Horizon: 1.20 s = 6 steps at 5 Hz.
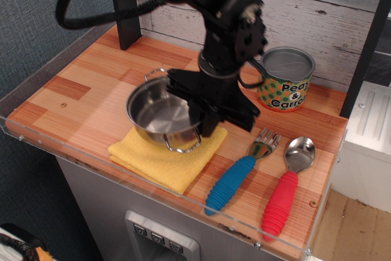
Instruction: Move the pot and place it onto the yellow towel
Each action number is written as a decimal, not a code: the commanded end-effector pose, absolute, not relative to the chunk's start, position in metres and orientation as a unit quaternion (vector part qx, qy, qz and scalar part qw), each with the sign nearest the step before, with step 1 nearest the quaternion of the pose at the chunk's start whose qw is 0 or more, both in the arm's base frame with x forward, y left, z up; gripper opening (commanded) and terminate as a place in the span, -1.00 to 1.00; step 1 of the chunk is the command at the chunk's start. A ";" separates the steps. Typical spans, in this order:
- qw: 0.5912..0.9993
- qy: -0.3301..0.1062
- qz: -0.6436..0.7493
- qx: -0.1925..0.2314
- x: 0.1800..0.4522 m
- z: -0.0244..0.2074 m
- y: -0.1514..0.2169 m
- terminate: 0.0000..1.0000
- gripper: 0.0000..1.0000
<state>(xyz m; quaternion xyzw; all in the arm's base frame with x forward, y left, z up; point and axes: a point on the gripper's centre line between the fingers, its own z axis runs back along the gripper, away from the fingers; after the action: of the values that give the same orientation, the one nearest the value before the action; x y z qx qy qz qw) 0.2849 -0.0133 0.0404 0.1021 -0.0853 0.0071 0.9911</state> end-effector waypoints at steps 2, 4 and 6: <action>0.993 -0.084 0.002 0.080 0.270 0.038 -0.016 -1.00 -1.00; 0.994 -0.068 0.001 0.087 0.273 0.029 -0.018 -1.00 1.00; 0.994 -0.083 0.007 0.070 0.270 0.047 -0.016 -1.00 1.00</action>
<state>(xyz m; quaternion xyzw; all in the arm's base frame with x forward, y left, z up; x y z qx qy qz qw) 0.2672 -0.0186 0.0331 0.0691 -0.0642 0.0066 0.9955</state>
